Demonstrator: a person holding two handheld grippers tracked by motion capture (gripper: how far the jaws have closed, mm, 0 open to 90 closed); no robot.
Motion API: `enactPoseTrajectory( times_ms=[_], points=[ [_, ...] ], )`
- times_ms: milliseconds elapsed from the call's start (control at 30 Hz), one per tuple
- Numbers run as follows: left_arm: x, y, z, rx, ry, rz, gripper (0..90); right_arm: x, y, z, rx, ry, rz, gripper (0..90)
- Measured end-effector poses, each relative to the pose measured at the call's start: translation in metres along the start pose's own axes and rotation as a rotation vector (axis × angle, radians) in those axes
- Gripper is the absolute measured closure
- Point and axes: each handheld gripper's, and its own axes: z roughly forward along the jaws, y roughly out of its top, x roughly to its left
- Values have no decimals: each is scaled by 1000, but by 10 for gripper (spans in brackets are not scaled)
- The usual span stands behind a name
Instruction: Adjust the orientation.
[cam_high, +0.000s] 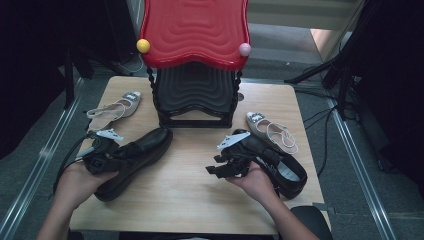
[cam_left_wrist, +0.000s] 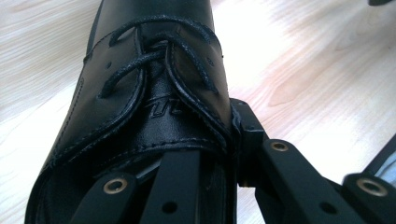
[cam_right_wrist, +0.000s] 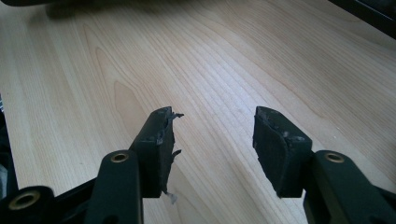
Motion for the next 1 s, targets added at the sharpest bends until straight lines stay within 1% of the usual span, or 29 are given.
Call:
enactPoseTrajectory(
  times_ms=[167,267,400,467,500,567,600,667,767,800,900,933,1000],
  points=[
    [-15,11,13,13,-28,50,824,0,-2,-2,-1,-9,7,494],
    [-25,18,20,32,-49,93,824,1,-4,-6,-8,-19,14,494],
    [-34,27,31,40,-77,128,823,1,-7,-11,-28,-28,24,494],
    [-38,30,35,44,-88,144,823,1,-10,-15,-51,-28,37,495],
    [-40,32,37,47,-94,148,823,0,-11,-16,-54,-26,49,495],
    [-43,36,41,46,-99,157,823,0,-13,-19,-61,-34,55,495],
    [-44,37,43,55,-103,172,823,0,-15,-20,-63,-38,61,495],
    [-47,40,48,64,-113,177,822,0,-17,-22,-65,-45,68,495],
    [-51,44,53,70,-128,199,820,1,-21,-25,-70,-55,80,496],
    [-52,45,55,64,-133,195,819,0,-23,-26,-75,-59,79,496],
    [-54,49,60,73,-143,204,817,0,-25,-29,-79,-68,95,497],
    [-56,50,62,72,-141,202,817,-1,-26,-29,-79,-71,98,497],
    [-57,51,66,82,-141,215,816,-1,-27,-30,-80,-74,101,498]
  ],
)
